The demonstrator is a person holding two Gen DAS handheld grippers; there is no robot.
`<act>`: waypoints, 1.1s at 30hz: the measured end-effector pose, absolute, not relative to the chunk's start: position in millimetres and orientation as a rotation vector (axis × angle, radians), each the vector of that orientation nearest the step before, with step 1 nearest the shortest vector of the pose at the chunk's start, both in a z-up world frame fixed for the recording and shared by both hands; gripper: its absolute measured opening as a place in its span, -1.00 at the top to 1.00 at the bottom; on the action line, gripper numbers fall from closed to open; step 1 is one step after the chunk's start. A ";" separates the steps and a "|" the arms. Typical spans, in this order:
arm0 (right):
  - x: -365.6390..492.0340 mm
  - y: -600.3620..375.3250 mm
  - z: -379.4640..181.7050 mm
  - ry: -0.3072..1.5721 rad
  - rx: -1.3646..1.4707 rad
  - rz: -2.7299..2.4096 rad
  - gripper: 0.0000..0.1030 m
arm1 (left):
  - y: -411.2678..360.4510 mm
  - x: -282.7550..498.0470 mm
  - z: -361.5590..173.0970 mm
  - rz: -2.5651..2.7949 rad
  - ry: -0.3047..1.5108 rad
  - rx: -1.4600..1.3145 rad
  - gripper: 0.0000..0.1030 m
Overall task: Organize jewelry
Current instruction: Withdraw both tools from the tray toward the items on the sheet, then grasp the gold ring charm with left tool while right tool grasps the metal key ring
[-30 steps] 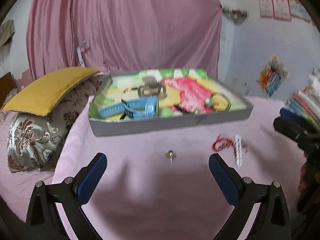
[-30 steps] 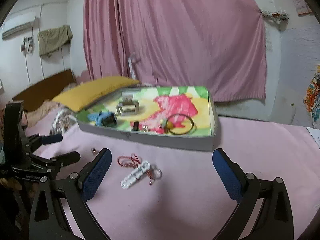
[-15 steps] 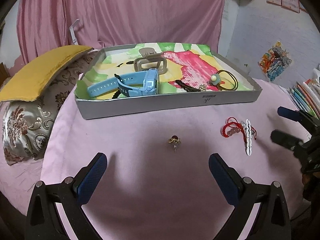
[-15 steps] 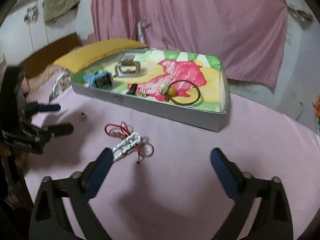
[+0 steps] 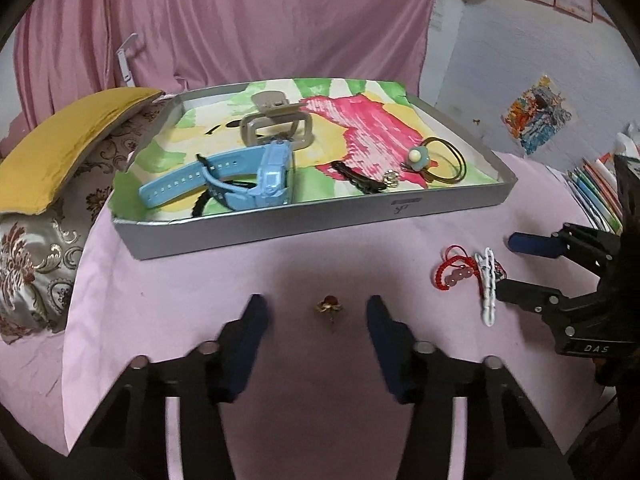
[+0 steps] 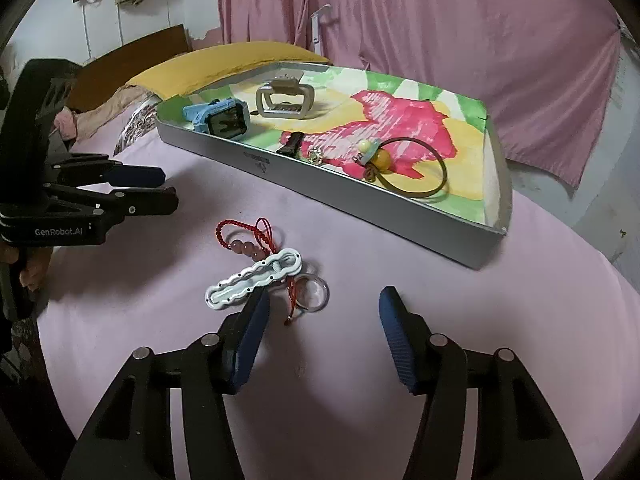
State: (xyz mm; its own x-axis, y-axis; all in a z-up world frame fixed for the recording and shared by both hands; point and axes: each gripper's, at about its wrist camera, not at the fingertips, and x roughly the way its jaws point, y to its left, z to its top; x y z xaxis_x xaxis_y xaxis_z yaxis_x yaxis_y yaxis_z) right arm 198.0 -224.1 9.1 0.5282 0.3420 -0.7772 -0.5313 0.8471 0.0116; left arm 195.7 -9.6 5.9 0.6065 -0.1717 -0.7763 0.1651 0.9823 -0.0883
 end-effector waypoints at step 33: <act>175.1 -243.0 12.4 0.908 -0.267 0.570 0.67 | -33.9 185.5 6.5 -0.261 0.903 0.035 0.72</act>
